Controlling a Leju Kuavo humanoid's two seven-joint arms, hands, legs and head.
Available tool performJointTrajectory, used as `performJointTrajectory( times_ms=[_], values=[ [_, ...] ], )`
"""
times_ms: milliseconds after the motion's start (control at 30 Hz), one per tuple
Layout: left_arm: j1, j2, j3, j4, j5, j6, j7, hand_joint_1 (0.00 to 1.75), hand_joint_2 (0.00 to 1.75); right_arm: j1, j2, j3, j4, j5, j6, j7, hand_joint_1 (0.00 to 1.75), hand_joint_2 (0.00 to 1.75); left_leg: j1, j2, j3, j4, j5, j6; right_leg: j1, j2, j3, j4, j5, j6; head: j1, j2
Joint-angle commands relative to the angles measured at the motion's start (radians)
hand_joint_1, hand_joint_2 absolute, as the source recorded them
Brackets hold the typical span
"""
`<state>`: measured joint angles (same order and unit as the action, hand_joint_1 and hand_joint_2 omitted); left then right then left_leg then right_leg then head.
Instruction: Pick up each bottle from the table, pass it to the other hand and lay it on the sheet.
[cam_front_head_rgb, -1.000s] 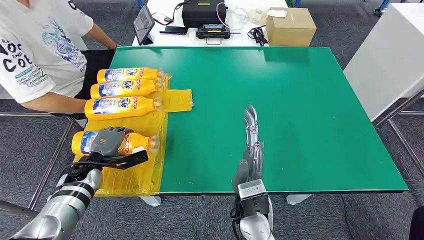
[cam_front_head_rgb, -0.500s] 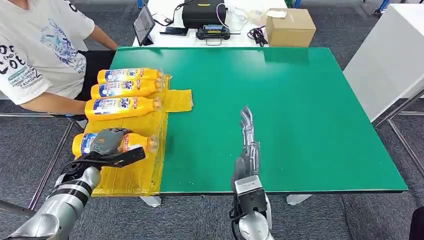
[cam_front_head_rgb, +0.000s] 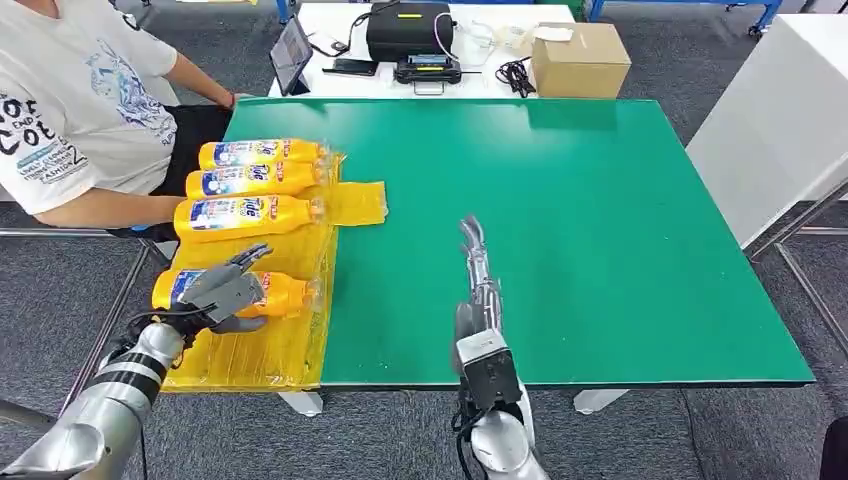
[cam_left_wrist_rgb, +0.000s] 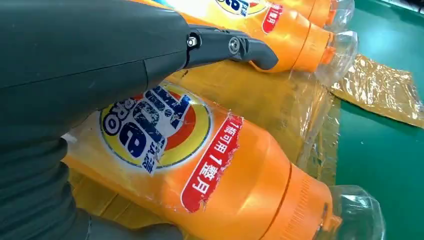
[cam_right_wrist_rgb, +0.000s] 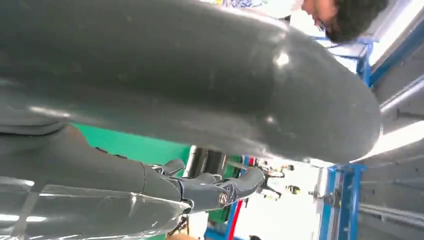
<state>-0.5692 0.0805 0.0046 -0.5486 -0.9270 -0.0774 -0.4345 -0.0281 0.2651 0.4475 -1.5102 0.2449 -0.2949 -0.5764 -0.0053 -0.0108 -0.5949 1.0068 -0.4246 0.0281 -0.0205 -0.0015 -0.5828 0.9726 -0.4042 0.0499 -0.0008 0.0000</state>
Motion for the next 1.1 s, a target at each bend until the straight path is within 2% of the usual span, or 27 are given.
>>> performJointTrajectory(
  times_ms=[33, 433, 767, 833, 867, 900, 933, 1000, 1100],
  values=[
    [0.065, 0.013, 0.002, 0.105, 0.001, -0.027, 0.008, 0.00, 1.75, -0.046, -0.006, -0.025, 0.102, -0.004, 0.001, 0.001, 0.00, 0.00, 0.000, 0.006, 0.005, -0.003, 0.000, -0.002, 0.000, 0.005, 0.003, -0.002, 0.001, -0.002, 0.000, 0.000],
    [0.065, 0.013, 0.002, 0.105, 0.001, -0.027, 0.008, 0.00, 1.75, -0.046, -0.006, -0.025, 0.102, -0.004, 0.001, 0.001, 0.00, 0.00, 0.000, 0.005, 0.008, -0.003, -0.001, -0.002, 0.000, 0.005, 0.006, -0.002, 0.001, -0.002, 0.000, 0.000],
    [0.124, 0.089, -0.059, 0.102, 0.166, -0.196, -0.015, 0.00, 1.75, -0.077, 0.004, -0.023, 0.178, -0.039, 0.011, 0.001, 0.00, 0.00, 0.000, 0.007, 0.011, -0.003, -0.002, -0.002, 0.000, 0.006, 0.009, -0.002, 0.000, -0.002, 0.000, 0.000],
    [0.131, 0.100, -0.069, 0.089, 0.169, -0.180, -0.014, 0.00, 1.75, -0.084, 0.004, -0.016, 0.192, -0.038, 0.010, 0.003, 0.00, 0.00, 0.000, 0.010, 0.012, -0.004, -0.002, -0.003, 0.000, 0.009, 0.010, -0.003, 0.001, -0.003, 0.000, 0.000],
    [0.124, 0.095, -0.051, 0.094, 0.201, -0.210, -0.009, 0.00, 1.75, -0.087, 0.004, -0.015, 0.199, -0.037, 0.011, 0.005, 0.00, 0.00, -0.001, 0.008, 0.012, -0.004, -0.002, -0.003, -0.001, 0.007, 0.010, -0.002, 0.000, -0.002, 0.000, 0.000],
    [0.058, -0.075, 0.326, 0.099, 0.578, -0.391, -0.002, 0.00, 1.75, -0.065, 0.003, -0.005, 0.200, 0.019, -0.016, 0.036, 0.00, 0.00, 0.000, 0.011, 0.012, -0.005, -0.002, -0.004, 0.000, 0.010, 0.010, -0.003, 0.001, -0.003, 0.000, 0.000],
    [0.062, -0.137, 0.486, -0.011, 0.871, -0.339, 0.084, 0.00, 1.75, -0.049, 0.003, 0.001, 0.201, 0.029, -0.024, 0.029, 0.00, 0.00, 0.000, 0.003, 0.012, -0.005, -0.002, -0.004, 0.000, 0.002, 0.012, -0.003, -0.001, -0.003, 0.000, 0.000],
    [0.069, -0.148, 0.421, -0.058, 0.931, -0.297, 0.141, 0.00, 1.75, -0.043, 0.000, 0.004, 0.205, 0.030, -0.029, 0.026, 0.00, 0.00, 0.001, 0.002, 0.013, -0.003, -0.002, -0.004, 0.001, 0.000, 0.010, -0.004, -0.001, -0.003, -0.001, 0.000],
    [0.079, -0.130, 0.391, -0.052, 0.967, -0.292, 0.139, 0.00, 1.75, -0.045, 0.000, 0.000, 0.206, 0.030, -0.028, 0.026, 0.00, 0.00, 0.001, -0.001, 0.009, -0.001, -0.002, -0.003, 0.001, -0.001, 0.009, -0.001, -0.003, -0.002, 0.000, 0.000]
  ],
)
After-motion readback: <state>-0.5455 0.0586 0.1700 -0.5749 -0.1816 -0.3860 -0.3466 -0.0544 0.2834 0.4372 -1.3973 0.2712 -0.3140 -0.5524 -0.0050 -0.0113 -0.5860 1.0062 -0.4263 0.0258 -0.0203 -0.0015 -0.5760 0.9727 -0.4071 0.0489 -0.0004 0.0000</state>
